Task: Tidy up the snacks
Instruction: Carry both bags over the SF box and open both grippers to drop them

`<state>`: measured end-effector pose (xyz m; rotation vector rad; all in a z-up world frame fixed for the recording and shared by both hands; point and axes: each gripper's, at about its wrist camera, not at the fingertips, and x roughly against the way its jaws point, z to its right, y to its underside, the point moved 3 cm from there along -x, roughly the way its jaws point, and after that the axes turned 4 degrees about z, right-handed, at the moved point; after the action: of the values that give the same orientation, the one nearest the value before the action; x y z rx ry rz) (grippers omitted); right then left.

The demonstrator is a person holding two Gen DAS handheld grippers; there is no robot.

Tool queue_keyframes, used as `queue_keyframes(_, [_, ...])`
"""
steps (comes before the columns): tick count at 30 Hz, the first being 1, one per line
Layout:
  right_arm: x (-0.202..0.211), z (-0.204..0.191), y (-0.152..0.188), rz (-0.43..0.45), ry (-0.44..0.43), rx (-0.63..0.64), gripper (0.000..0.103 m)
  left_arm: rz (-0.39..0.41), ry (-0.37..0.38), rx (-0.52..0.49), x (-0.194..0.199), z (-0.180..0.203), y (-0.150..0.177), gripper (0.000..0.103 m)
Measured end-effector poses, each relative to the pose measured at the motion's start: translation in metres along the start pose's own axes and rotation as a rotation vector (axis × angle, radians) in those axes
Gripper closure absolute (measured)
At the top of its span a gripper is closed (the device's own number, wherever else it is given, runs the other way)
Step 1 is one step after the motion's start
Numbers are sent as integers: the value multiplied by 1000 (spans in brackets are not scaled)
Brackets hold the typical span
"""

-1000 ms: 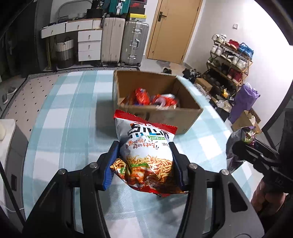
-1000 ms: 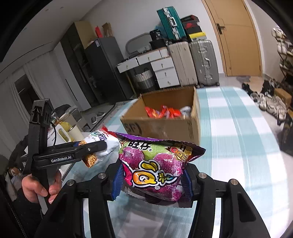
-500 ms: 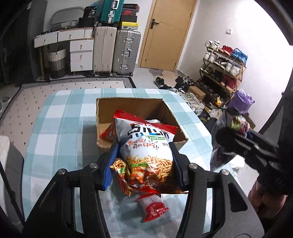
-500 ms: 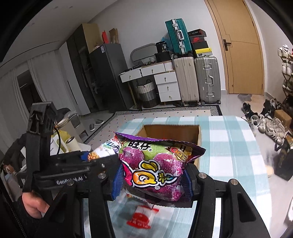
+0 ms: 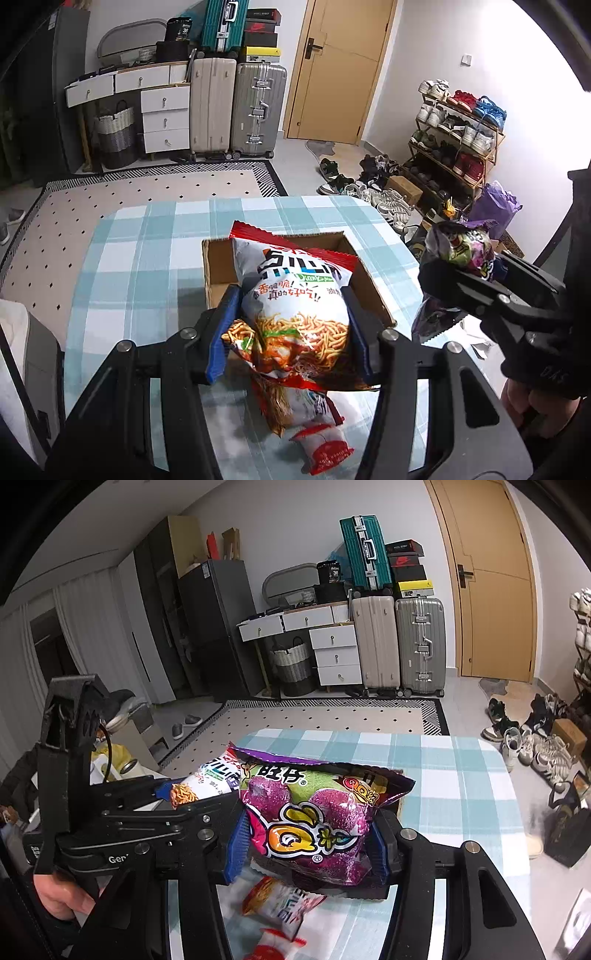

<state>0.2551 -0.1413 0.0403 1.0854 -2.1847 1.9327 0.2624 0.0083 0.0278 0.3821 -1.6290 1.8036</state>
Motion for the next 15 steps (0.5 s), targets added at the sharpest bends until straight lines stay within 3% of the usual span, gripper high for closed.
queue_keyframes(15, [-57, 28, -25, -39, 45, 4, 49, -26, -34, 5, -51, -13, -39, 53])
